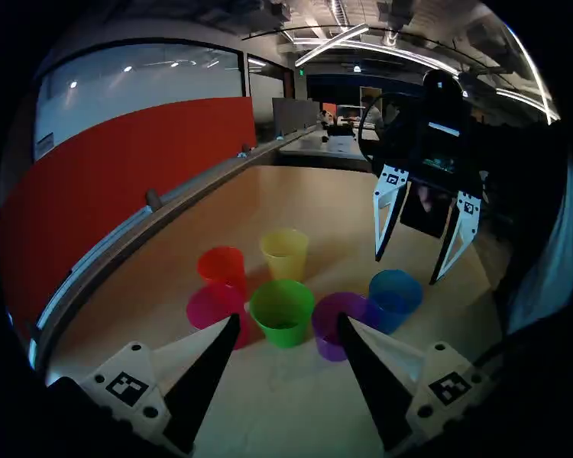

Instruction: Pour water

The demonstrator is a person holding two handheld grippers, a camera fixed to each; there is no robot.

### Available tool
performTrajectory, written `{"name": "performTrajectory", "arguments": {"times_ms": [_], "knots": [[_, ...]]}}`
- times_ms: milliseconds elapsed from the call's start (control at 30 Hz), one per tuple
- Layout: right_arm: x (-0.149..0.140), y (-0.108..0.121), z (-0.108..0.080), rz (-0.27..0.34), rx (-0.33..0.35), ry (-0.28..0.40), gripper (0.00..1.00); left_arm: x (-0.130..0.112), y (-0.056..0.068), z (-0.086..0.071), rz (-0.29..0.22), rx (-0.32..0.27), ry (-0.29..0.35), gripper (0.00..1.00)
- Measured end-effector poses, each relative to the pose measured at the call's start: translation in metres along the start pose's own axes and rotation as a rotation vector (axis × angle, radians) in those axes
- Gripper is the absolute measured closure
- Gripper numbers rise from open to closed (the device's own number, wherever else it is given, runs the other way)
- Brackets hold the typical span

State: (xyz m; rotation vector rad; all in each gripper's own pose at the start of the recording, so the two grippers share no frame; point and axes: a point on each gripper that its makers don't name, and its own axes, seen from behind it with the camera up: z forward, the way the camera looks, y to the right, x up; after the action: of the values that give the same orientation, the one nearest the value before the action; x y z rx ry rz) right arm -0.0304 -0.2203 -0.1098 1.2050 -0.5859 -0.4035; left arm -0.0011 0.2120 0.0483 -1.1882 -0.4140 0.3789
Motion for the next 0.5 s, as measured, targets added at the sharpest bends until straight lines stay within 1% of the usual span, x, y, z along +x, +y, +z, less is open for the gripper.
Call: {"name": "performTrajectory", "arguments": {"times_ms": [200,300,500], "knots": [[-0.008,0.001,0.010,0.002,-0.001,-0.010,0.00,-0.002,0.003,0.005,0.009,-0.021,-0.009,0.07],[-0.007,-0.002,0.012,-0.001,0.020,-0.017,0.00,-0.006,0.002,0.008,0.011,-0.026,-0.020,0.07],[-0.014,0.002,0.020,-0.006,0.009,-0.029,0.00,-0.009,0.003,0.012,0.014,-0.032,-0.027,0.07]]}}
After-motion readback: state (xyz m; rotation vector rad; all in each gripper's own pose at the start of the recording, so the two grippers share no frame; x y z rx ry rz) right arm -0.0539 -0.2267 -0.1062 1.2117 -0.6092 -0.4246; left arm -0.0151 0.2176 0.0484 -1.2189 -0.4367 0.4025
